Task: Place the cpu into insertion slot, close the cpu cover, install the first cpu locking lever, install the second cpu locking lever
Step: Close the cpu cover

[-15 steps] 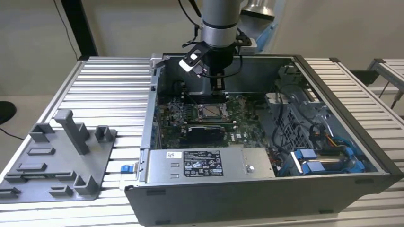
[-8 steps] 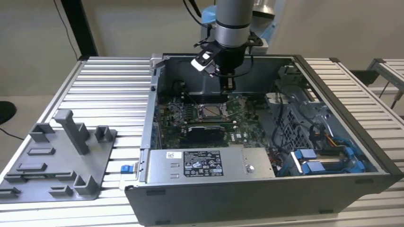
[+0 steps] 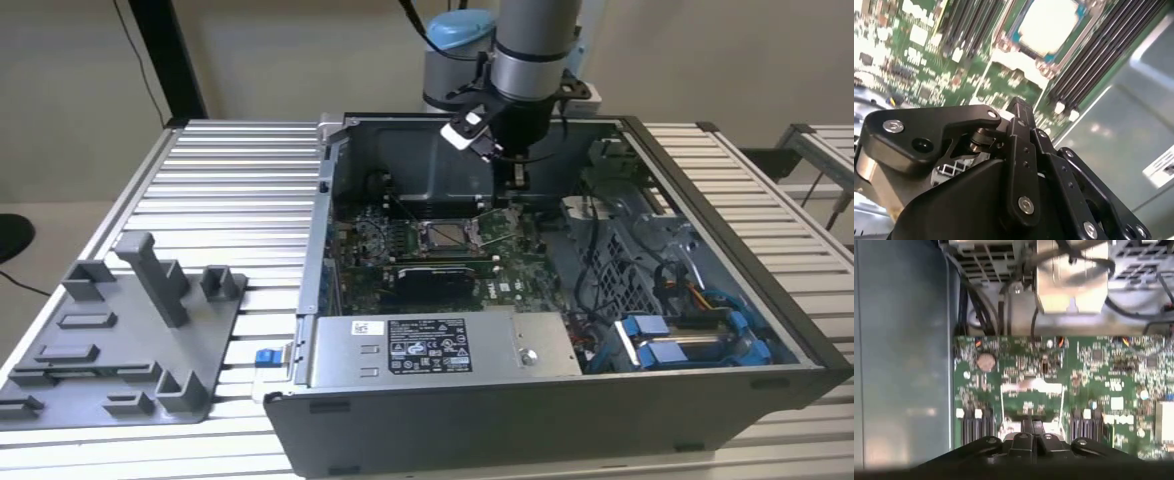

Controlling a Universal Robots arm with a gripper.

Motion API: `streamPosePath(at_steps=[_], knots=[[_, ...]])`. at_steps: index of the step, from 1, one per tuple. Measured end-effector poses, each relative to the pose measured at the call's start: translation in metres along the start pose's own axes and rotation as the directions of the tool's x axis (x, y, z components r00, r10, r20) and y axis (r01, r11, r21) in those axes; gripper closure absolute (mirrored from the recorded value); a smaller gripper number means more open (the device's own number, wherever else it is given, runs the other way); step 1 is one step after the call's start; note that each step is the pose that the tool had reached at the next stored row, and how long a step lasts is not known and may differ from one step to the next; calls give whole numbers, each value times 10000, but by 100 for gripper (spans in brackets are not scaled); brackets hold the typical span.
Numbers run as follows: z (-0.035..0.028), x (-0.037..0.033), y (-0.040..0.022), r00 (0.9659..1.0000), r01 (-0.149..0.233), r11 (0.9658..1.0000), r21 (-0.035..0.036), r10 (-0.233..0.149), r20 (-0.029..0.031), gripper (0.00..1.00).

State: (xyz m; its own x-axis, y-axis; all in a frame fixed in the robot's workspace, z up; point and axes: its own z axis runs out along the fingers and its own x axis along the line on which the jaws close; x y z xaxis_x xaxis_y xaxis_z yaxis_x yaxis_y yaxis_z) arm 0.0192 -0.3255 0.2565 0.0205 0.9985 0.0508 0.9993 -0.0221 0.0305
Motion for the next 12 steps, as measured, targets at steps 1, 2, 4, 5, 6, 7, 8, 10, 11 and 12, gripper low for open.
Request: streamPosePath(at_steps=[1,2,4,5,6,7,8,10,11,12], knots=[[8,10,39,10000,-1,10000,10,1,3,100],[19,25,84,10000,-1,10000,18,1,2,100],[41,44,163,10000,-2,10000,25,2,1,100],[53,52,199,10000,-1,10000,25,1,1,100],[86,62,274,10000,3,10000,29,-3,2,100],[109,67,308,10000,9,10000,32,-9,0,100],[127,70,333,10000,17,10000,35,-17,1,100],[172,78,384,10000,49,10000,40,-49,0,100],[186,82,401,10000,63,10000,44,-63,0,100],[197,84,415,10000,78,10000,50,-78,-1,100]])
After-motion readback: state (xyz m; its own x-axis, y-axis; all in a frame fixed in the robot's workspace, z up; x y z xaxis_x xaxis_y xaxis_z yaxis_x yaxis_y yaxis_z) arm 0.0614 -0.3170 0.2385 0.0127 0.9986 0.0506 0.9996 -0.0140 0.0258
